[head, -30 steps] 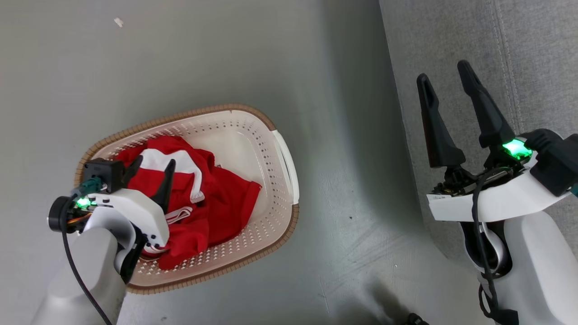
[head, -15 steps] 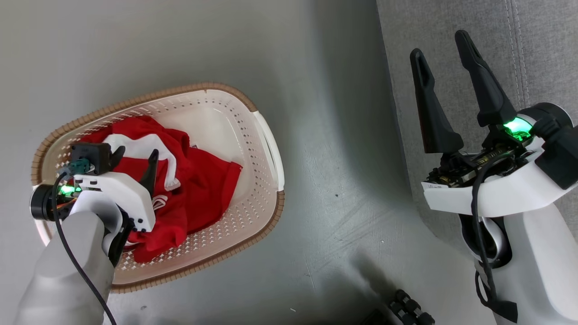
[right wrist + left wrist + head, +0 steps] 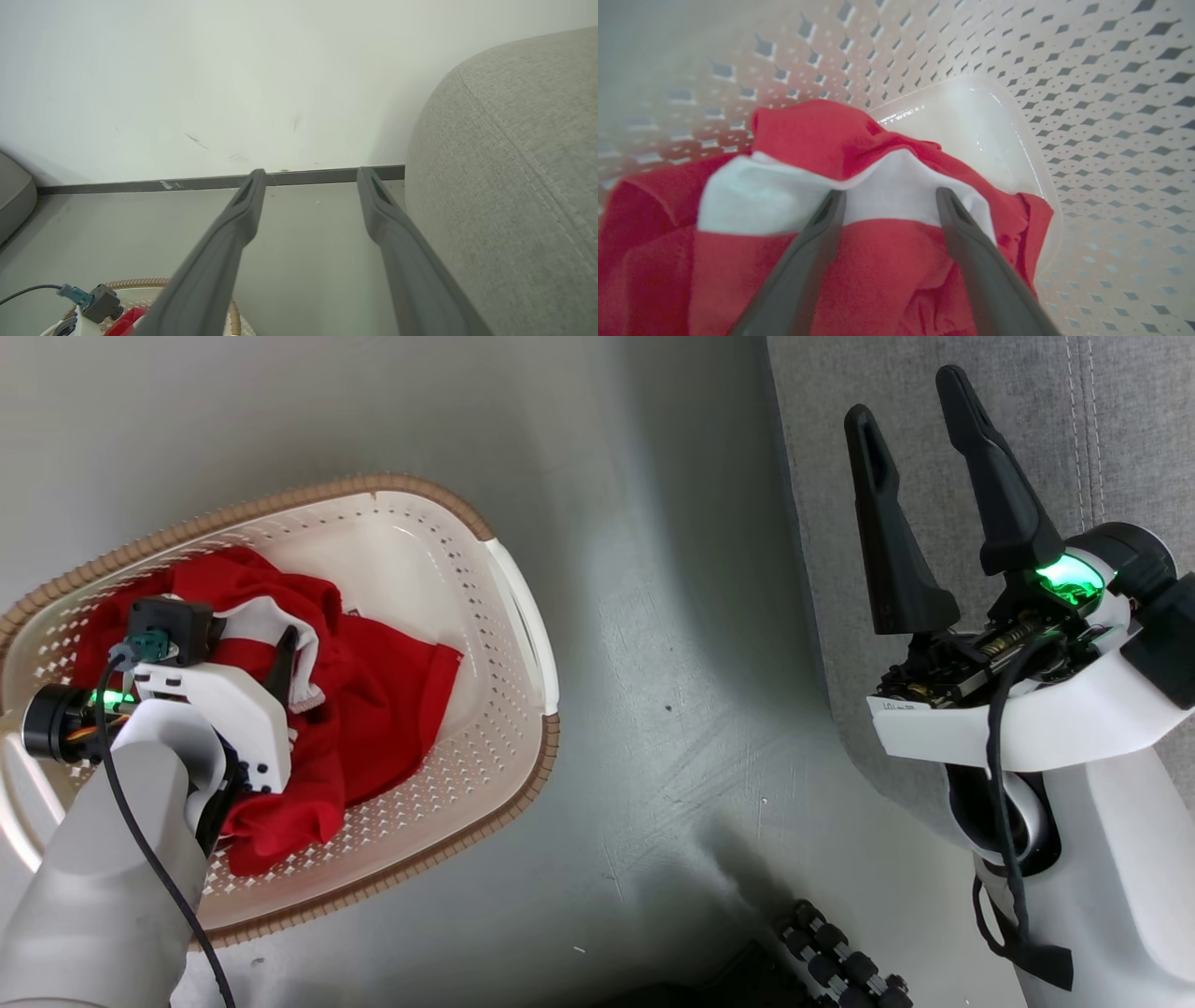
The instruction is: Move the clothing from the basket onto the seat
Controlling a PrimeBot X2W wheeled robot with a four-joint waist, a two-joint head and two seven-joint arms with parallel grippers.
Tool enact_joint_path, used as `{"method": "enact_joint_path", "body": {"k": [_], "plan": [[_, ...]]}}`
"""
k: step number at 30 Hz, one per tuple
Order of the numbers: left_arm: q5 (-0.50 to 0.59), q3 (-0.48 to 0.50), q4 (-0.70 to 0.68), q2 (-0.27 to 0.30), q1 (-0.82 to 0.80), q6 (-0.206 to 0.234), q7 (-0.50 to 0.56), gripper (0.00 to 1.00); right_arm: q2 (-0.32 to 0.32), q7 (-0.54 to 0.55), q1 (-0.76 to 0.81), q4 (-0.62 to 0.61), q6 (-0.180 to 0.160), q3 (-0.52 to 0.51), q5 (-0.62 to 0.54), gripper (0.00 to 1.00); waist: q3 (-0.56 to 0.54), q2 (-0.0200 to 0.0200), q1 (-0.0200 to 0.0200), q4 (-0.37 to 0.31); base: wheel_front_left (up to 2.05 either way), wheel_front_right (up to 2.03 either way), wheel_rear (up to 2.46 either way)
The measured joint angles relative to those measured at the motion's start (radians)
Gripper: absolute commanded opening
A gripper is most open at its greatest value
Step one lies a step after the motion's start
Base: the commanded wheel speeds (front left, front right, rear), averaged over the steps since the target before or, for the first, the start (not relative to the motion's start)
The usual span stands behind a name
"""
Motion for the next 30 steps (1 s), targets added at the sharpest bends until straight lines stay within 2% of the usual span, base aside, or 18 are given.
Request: {"method": "enact_joint_path", "body": {"k": [3, 8, 12, 19, 20, 21, 22, 30], "plan": [[0.002, -0.002, 0.011, 0.000, -0.012, 0.001, 0.000, 1.00, 0.000, 0.000, -0.001, 0.000, 0.000, 0.003, 0.011, 1.00, 0.009, 0.0000, 0.0000, -0.006, 0.00, 0.00, 0.00], [0.026, -0.006, 0.060, 0.021, -0.032, 0.043, 0.028, 1.00, 0.001, 0.000, -0.025, -0.001, 0.000, 0.010, 0.022, 1.00, 0.027, 0.0000, -0.0001, -0.021, 0.00, 0.00, 0.00], [0.059, -0.047, 0.090, 0.031, -0.035, 0.042, 0.055, 1.00, 0.001, 0.000, -0.037, 0.000, 0.000, 0.015, 0.029, 1.00, 0.036, 0.0000, 0.0000, -0.032, 0.00, 0.00, 0.00], [0.088, -0.085, 0.120, 0.018, -0.040, 0.041, 0.071, 1.00, 0.002, 0.000, -0.039, 0.003, 0.000, 0.022, 0.038, 1.00, 0.036, 0.0000, 0.0000, -0.044, 0.00, 0.00, 0.00], [0.088, -0.087, 0.123, 0.014, -0.041, 0.039, 0.072, 0.53, 0.002, 0.000, -0.039, 0.004, 0.000, 0.021, 0.038, 1.00, 0.035, 0.0000, -0.0001, -0.045, 0.00, 0.00, 0.00], [0.088, -0.088, 0.126, 0.011, -0.042, 0.038, 0.072, 0.20, 0.002, 0.000, -0.039, 0.005, 0.000, 0.021, 0.038, 1.00, 0.034, 0.0000, -0.0001, -0.045, 0.00, 0.00, 0.00], [0.088, -0.088, 0.127, 0.008, -0.043, 0.038, 0.072, 0.00, 0.002, 0.000, -0.039, 0.006, 0.000, 0.020, 0.038, 1.00, 0.032, 0.0000, -0.0001, -0.045, 0.00, 0.00, 0.00], [0.087, -0.089, 0.133, 0.002, -0.044, 0.024, 0.051, 0.00, 0.002, 0.000, -0.042, 0.011, 0.000, 0.014, 0.039, 1.00, 0.015, 0.0000, -0.0001, -0.043, 0.00, 0.00, 0.00]]}}
